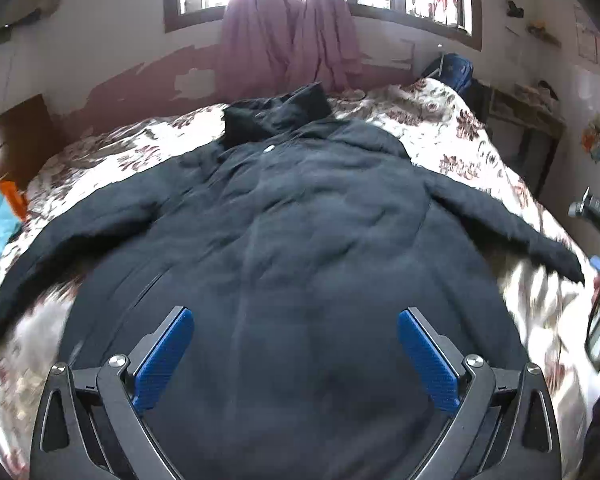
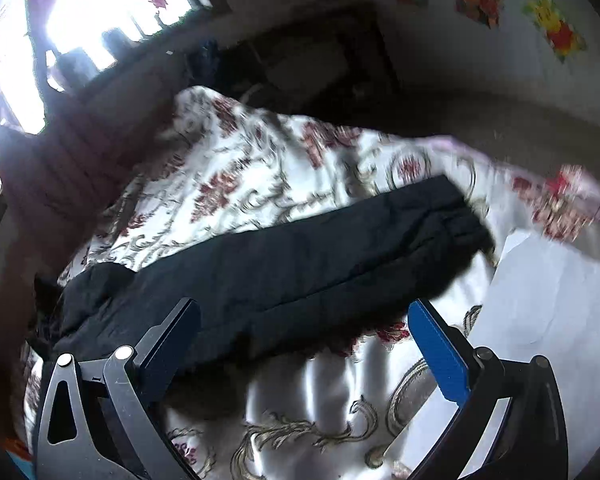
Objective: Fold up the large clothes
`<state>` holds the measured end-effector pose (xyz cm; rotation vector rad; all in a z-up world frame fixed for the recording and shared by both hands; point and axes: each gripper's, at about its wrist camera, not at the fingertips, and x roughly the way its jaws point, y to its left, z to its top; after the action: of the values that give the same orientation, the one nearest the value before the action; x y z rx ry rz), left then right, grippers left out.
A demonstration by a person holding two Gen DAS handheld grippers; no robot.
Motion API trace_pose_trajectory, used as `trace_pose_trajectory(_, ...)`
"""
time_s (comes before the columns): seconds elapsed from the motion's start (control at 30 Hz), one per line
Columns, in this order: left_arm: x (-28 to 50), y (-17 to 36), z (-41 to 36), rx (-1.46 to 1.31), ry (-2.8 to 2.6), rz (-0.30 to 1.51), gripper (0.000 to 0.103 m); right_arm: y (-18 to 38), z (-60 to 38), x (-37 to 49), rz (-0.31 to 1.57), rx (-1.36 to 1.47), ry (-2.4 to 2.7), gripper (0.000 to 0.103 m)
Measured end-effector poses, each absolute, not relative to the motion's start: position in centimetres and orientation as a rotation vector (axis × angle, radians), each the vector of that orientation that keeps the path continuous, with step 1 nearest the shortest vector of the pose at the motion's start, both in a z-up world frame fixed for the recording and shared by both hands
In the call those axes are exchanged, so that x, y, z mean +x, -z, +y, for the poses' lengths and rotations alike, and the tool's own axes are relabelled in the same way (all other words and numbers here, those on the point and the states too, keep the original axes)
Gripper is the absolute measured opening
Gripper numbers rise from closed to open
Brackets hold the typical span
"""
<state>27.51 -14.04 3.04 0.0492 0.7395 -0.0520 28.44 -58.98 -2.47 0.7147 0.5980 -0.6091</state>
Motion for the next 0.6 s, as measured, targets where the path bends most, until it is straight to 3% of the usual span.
trace_pose_trajectory(0.2,35.4,-2.2,-19.7,0.052,0.170,0.803,0.103,7.7,-61.0,29.9,0.656,0.850,0.515,0.102)
trace_pose_trajectory(0.43,41.7,-1.2,-24.5,0.049,0.184,0.831,0.103,8.2,-60.7,31.3,0.562,0.761,0.528,0.101)
trace_pose_trajectory(0.6,46.1,-0.3,-28.5,0.069,0.151,0.816,0.103,8.3,-61.9,31.5,0.625,0.773,0.563,0.066)
